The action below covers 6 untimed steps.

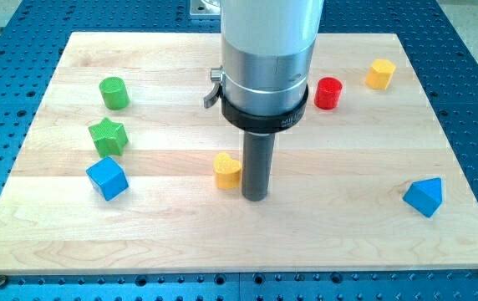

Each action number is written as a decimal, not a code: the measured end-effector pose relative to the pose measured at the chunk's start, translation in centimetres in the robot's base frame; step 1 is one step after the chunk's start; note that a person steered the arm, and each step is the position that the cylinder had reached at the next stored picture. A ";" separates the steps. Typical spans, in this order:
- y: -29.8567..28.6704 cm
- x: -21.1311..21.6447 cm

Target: Slide the red circle below the red star

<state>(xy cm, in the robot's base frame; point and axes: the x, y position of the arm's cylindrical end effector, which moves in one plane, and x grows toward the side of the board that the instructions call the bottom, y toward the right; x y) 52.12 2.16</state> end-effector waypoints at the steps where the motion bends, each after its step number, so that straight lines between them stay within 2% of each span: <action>1: 2.5 -5.6; 2: 8.7 -12.3; 3: 17.2 -16.0; 5: 16.9 -21.4; 6: 12.6 -21.4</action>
